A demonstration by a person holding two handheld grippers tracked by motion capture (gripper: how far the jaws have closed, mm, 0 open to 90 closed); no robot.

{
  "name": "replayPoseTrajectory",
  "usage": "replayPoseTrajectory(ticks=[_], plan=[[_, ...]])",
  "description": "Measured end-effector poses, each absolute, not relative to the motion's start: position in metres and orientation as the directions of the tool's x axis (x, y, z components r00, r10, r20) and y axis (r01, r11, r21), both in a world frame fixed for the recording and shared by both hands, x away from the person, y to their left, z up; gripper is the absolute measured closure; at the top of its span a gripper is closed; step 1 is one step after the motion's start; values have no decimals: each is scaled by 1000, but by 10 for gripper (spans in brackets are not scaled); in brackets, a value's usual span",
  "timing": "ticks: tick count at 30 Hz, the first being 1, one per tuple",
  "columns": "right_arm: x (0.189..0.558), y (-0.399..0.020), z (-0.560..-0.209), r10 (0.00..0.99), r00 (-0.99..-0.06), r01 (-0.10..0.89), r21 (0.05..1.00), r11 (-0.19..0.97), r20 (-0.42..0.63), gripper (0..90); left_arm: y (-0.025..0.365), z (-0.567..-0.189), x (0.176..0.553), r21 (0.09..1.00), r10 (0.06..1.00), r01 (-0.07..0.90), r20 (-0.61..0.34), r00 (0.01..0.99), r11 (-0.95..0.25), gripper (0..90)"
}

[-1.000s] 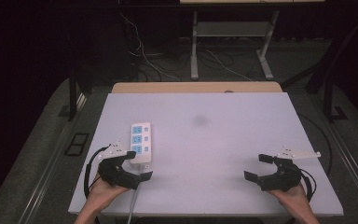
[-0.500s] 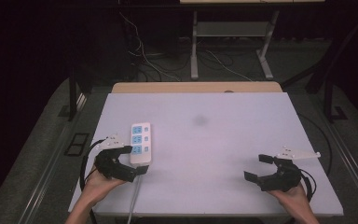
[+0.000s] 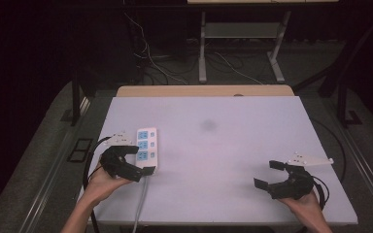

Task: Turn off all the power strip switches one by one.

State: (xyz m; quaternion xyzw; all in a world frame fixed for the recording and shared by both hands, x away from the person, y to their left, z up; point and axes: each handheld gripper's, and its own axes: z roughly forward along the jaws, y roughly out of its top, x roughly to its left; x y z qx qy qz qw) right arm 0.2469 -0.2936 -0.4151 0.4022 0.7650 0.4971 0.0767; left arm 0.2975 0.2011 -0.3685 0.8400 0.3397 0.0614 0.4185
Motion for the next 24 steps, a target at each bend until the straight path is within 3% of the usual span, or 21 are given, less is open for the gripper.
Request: replayPoseTrajectory(ticks=[24], plan=[[244,-294,-413,696,-666,531,826,189,269,0,202,-361,332,705,616,531,-169,770,-470,22]])
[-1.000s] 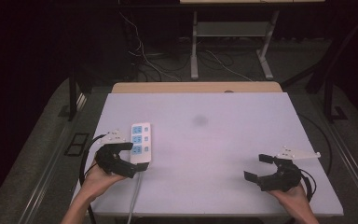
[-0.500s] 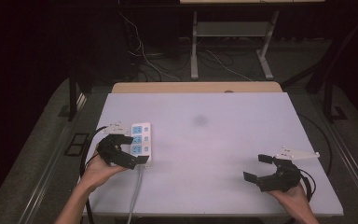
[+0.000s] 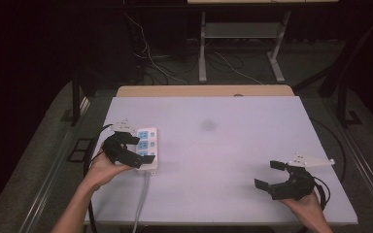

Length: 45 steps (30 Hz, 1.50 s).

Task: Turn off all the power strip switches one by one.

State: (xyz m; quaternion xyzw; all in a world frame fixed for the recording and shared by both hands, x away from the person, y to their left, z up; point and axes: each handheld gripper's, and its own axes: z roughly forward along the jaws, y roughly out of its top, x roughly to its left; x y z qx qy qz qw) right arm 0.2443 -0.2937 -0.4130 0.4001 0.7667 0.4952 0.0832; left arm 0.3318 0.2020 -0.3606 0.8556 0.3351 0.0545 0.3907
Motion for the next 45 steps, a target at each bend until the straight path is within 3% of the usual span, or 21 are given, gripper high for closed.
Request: replayPoseTrajectory(ticks=[9,15,37,45], plan=[[244,-291,-415,688,-674,531,824,198,269,0,207,-366,343,688,621,547,-176,764,-477,149],[245,-291,-415,687,-676,530,824,200,268,0,208,-370,349,688,629,547,-168,759,-476,317],[245,-290,-416,686,-678,532,820,211,263,0,205,-392,369,645,626,562,-162,763,-518,603],[245,-290,-416,688,-676,534,819,210,264,0,201,-398,373,633,611,559,-167,774,-536,746]])
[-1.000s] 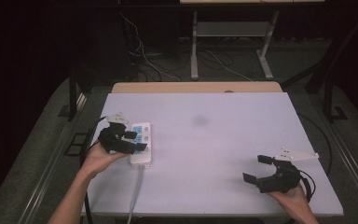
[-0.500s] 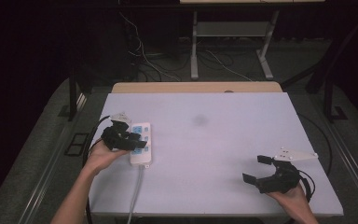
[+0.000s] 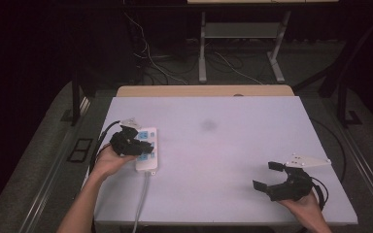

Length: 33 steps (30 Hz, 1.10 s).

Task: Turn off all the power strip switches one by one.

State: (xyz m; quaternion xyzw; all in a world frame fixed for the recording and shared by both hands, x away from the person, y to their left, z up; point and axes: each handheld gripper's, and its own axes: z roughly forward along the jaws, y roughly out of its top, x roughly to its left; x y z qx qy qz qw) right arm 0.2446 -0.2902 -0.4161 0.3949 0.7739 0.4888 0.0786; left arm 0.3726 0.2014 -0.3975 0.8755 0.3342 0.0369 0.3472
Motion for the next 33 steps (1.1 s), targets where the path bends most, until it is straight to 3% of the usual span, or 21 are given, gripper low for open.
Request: replayPoseTrajectory(ticks=[8,33], plan=[[245,-290,-416,688,-677,533,818,215,260,0,200,-402,375,609,592,568,-192,783,-554,886],[244,-290,-416,691,-679,530,816,231,246,0,196,-410,378,591,579,574,-209,788,-567,893]])
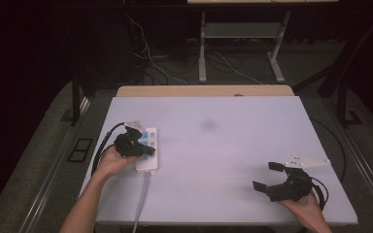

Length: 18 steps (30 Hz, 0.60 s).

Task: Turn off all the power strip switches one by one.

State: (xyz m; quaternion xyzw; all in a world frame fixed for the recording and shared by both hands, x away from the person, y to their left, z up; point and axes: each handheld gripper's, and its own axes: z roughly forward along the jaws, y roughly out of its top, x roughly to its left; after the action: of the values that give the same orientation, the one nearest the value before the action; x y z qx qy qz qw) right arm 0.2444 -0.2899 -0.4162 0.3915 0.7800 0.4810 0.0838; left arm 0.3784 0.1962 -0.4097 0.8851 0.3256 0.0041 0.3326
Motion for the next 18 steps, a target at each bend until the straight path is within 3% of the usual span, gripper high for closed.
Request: replayPoseTrajectory(ticks=[18], plan=[[244,-293,-415,698,-675,525,820,227,239,0,198,-411,380,585,591,600,-239,771,-546,898]])
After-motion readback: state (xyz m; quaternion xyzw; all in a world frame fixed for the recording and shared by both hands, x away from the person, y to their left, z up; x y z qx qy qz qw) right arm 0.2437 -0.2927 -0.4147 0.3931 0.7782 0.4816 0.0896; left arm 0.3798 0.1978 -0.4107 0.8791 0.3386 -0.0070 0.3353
